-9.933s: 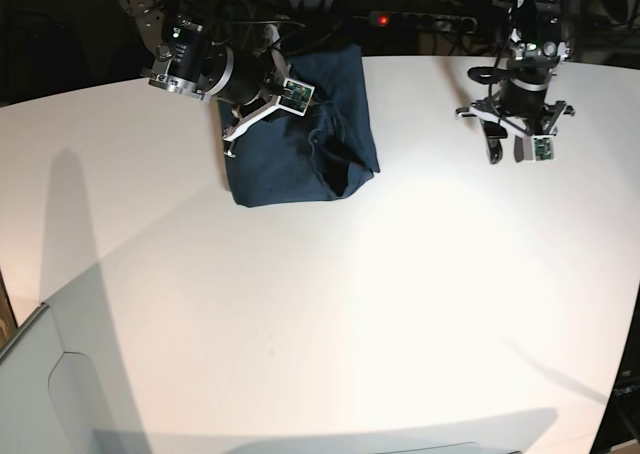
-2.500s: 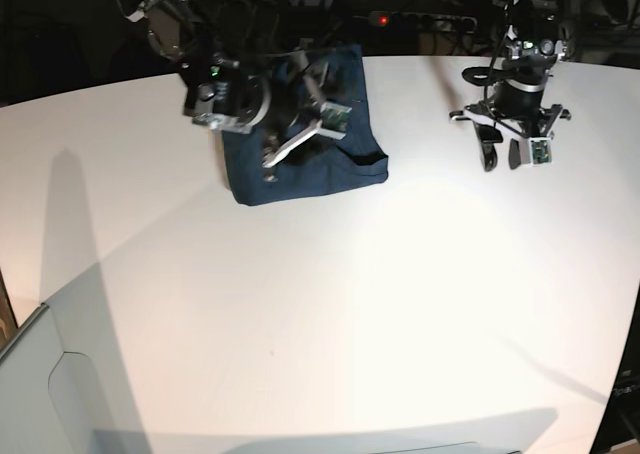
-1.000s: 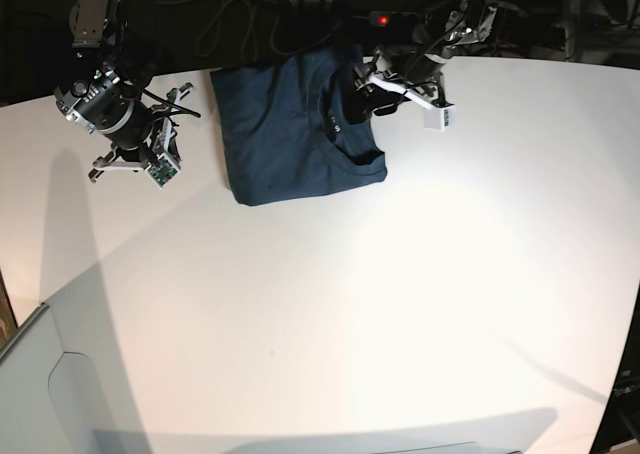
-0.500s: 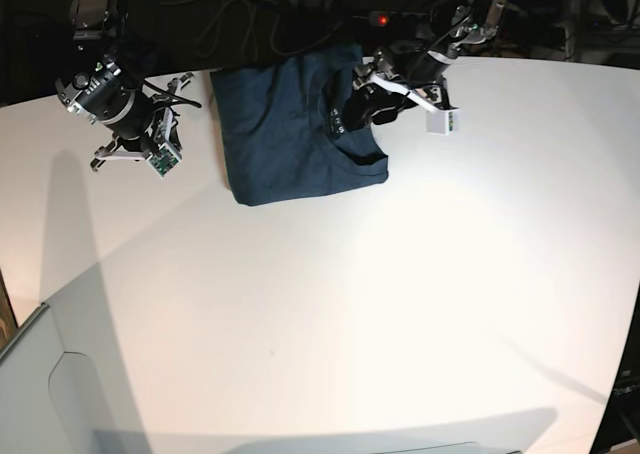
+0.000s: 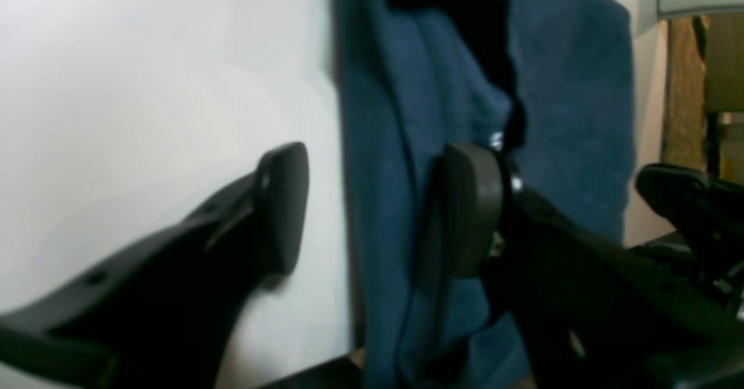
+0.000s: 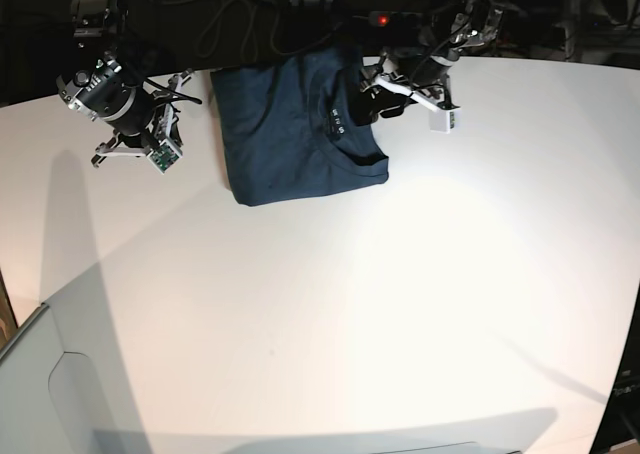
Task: Fold the T-shirt properly
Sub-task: 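Withdraw the right gripper and grasp the bundle's collar edge with the left, then flip the bundle over with the left gripper, sweeping it across the table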
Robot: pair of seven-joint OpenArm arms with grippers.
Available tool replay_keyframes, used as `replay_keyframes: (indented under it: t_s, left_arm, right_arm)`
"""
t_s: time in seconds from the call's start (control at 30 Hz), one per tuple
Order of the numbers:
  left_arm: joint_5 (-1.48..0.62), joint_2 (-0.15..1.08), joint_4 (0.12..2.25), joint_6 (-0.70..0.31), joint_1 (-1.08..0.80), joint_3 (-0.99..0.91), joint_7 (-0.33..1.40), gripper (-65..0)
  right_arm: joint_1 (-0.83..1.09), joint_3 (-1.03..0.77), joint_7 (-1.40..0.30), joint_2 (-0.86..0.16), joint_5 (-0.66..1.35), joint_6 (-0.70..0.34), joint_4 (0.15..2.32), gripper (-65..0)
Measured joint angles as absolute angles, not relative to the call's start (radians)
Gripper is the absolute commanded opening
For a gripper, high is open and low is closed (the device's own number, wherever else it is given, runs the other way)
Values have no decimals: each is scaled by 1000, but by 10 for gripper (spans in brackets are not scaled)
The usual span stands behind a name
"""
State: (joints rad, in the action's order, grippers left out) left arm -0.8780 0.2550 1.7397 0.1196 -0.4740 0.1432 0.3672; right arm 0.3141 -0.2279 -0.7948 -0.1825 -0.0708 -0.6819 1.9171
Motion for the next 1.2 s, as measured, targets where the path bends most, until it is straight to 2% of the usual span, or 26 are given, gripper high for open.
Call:
replay_keyframes:
  t_s: [0.33, 0.7, 0.77, 0.83, 1.03, 1.2]
  left_arm:
    - [-883, 254, 1715, 112, -453, 137, 364, -310]
    - [-882, 250, 1672, 112, -432, 167, 359, -515]
    - [-884, 250, 1658, 109, -421, 167, 363, -568]
    - [-884, 250, 1644, 106, -406, 168, 369, -647]
    - [-895, 261, 1587, 93, -332, 196, 373, -650]
    - [-899, 337, 1544, 89, -199, 298, 430, -650]
  right_arm:
    - [314, -228, -794, -183, -71, -682, 1917, -630]
    - [314, -228, -794, -183, -71, -682, 1917, -630]
    - [314, -228, -794, -183, -71, -682, 1917, -630]
    - [314, -228, -794, -183, -71, -682, 1917, -630]
    - [313, -228, -794, -183, -71, -682, 1917, -630]
    - [308, -266, -794, -200, -71, -682, 1926, -630]
